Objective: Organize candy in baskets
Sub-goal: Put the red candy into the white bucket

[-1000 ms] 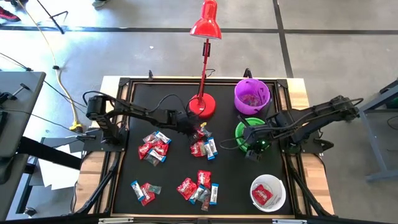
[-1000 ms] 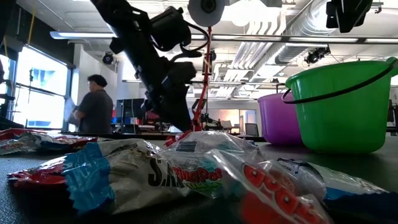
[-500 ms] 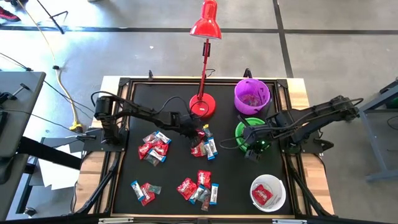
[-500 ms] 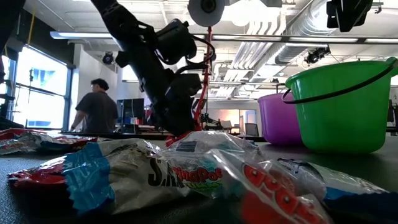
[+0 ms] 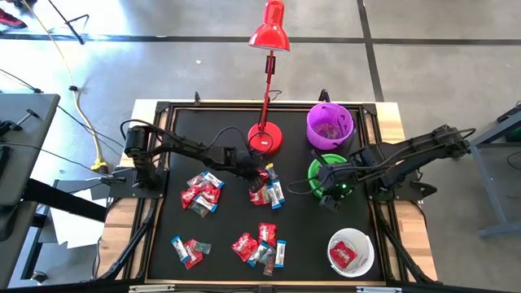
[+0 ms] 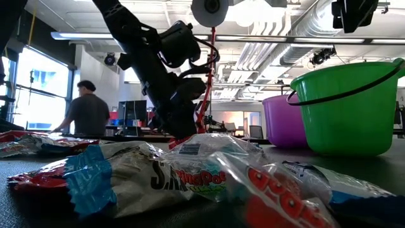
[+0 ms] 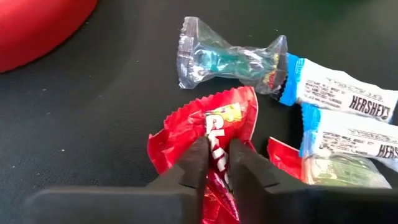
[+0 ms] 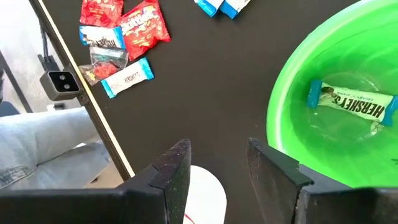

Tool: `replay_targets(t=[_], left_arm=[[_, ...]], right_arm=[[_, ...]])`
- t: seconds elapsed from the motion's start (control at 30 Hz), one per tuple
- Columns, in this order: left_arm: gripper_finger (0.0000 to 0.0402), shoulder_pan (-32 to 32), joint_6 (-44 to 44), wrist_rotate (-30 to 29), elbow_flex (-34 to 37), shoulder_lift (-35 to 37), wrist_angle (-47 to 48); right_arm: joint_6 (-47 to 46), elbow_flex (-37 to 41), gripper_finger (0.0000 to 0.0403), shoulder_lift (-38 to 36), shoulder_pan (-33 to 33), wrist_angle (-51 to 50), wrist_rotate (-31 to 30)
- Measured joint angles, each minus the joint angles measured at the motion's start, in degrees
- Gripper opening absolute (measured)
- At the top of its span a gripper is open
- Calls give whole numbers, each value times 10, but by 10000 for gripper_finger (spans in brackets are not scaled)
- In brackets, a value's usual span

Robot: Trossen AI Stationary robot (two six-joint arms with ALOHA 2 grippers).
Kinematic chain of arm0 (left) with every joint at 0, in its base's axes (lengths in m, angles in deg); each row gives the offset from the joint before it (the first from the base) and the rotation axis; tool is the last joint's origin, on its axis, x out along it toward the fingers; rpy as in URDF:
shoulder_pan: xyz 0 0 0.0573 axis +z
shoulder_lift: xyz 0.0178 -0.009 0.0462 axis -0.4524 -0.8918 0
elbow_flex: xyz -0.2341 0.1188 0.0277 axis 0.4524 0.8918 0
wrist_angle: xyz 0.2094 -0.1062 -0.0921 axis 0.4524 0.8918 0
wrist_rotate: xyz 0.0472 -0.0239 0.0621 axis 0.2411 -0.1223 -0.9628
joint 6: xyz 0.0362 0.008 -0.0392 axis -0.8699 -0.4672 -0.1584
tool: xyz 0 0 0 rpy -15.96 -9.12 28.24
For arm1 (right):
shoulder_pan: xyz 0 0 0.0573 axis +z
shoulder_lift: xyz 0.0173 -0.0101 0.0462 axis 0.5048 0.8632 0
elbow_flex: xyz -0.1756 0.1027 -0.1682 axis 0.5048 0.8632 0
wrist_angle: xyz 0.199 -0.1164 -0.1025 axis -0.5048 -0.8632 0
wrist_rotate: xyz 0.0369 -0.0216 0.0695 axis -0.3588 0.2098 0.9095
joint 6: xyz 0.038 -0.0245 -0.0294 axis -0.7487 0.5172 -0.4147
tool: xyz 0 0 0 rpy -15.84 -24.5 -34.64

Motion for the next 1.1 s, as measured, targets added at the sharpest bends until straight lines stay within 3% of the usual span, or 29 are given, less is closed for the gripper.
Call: replay_targets(t=[0.1,0.37,0.7,1.1], left_arm=[[8,0,11,0,0,0,-1],[3,0,36,20,-19,3,10],[2,-4,56,24,-30,72,3],[1,-15,50,18,-30,189,-1]], right_arm=[[0,0,151,0,0,0,0],[0,0,151,0,0,-1,0],[1,0,151,0,0,-3,-7],[-49,0,151,0,0,-15,-105]])
